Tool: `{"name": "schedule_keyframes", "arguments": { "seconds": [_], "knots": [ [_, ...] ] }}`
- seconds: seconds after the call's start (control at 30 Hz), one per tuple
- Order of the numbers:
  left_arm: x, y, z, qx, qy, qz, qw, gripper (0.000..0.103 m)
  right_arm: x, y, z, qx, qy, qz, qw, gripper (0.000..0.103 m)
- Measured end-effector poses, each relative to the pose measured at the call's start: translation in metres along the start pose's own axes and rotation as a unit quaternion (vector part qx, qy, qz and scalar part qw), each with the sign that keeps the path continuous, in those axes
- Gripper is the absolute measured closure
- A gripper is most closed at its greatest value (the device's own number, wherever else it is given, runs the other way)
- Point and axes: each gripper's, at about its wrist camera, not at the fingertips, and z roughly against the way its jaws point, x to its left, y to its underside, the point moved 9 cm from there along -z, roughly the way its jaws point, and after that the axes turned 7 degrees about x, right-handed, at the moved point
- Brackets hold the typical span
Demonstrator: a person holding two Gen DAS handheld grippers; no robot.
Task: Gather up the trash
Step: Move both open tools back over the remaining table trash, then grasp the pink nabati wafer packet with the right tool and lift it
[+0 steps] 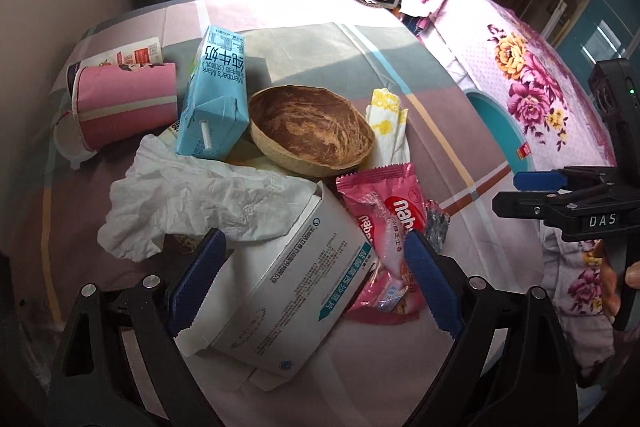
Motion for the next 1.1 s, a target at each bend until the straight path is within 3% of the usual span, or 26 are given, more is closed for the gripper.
{"name": "schedule_keyframes", "arguments": {
  "seconds": [0.27, 0.7, 0.77, 0.83, 0.93, 1.1],
  "knots": [
    [0.057, 0.024, 0.009, -0.007, 0.003, 0.052, 0.9986, 0.012, 0.067, 0.005, -0.026, 0.03, -0.004, 0.045, 0.998, 0.024],
    [0.064, 0.042, -0.006, 0.012, 0.024, 0.054, 0.9982, 0.012, 0.08, 0.001, -0.054, 0.044, -0.02, 0.022, 0.999, 0.024],
    [0.06, 0.042, -0.006, 0.008, 0.032, 0.051, 0.9982, 0.012, 0.081, 0.001, -0.053, 0.038, -0.025, 0.026, 0.999, 0.036],
    [0.056, 0.043, -0.004, 0.004, 0.047, 0.049, 0.9977, 0.018, 0.082, 0.006, -0.053, 0.041, -0.039, 0.031, 0.998, 0.058],
    [0.047, 0.044, -0.002, 0.01, 0.059, 0.037, 0.9976, 0.043, 0.086, 0.009, -0.045, 0.028, -0.035, 0.048, 0.998, 0.065],
    [0.033, 0.05, 0.004, 0.019, 0.07, 0.015, 0.9972, 0.054, 0.083, 0.015, -0.032, 0.018, -0.036, 0.058, 0.997, 0.071]
  ]
}}
